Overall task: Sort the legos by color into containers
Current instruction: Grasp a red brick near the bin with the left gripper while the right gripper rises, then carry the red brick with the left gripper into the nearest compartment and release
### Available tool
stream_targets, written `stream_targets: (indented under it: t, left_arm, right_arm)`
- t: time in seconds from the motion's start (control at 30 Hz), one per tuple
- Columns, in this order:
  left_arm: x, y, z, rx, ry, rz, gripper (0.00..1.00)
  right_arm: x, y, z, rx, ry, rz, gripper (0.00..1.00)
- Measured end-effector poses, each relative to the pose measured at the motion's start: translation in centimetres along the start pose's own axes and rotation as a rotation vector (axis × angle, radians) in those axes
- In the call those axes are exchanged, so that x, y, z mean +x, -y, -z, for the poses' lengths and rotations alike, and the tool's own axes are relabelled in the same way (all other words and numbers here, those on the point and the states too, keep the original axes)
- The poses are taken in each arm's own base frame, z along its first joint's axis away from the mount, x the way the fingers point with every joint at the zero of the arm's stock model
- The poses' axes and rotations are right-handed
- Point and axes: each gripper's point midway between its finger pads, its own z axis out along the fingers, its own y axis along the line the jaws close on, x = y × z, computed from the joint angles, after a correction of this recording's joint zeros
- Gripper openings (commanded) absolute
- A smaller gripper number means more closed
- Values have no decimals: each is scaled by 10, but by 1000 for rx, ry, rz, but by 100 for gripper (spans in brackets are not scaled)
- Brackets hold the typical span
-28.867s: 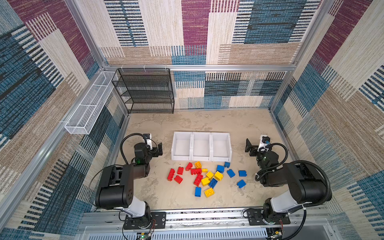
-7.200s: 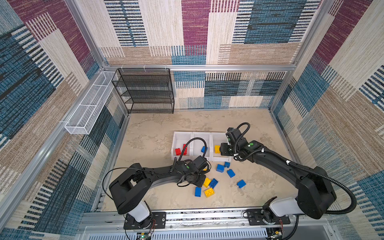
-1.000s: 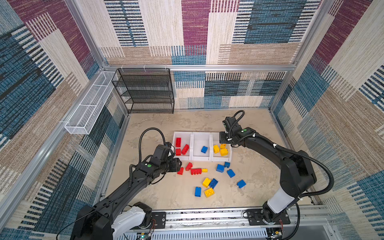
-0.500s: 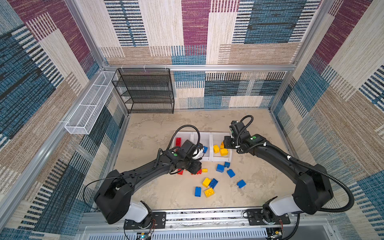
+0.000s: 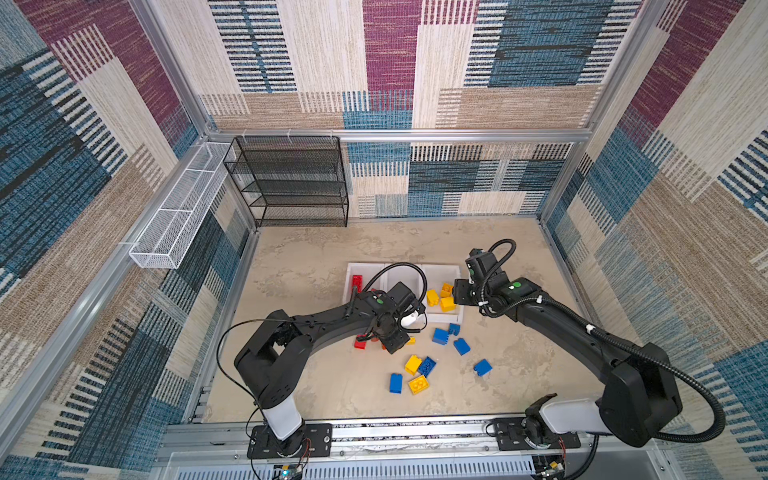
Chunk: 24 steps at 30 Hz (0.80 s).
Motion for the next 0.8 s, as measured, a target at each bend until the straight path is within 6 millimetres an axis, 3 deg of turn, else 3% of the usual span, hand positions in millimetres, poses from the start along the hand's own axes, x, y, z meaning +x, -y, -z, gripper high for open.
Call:
stream_targets:
  t: [0.2,0.4,0.57,0.67,0.8]
  left_arm:
    - [5,1,-11,9,-39,-18,39]
    - [5,3,-11,23,-38,-24,21]
    - [5,7,-8,42,-29,-22,18]
    - [3,9,0,49,-3,-13,18]
    - [-9,3,28,36,83,19,18]
  right_arm:
    - [2,2,1,1,0,-5,60]
    - [2,2,2,2,0,-9,58]
    - [2,3,2,3,2,-12,58]
    - [1,4,4,2,5,-12,57]
    - [0,3,6,-1,10,-13,56]
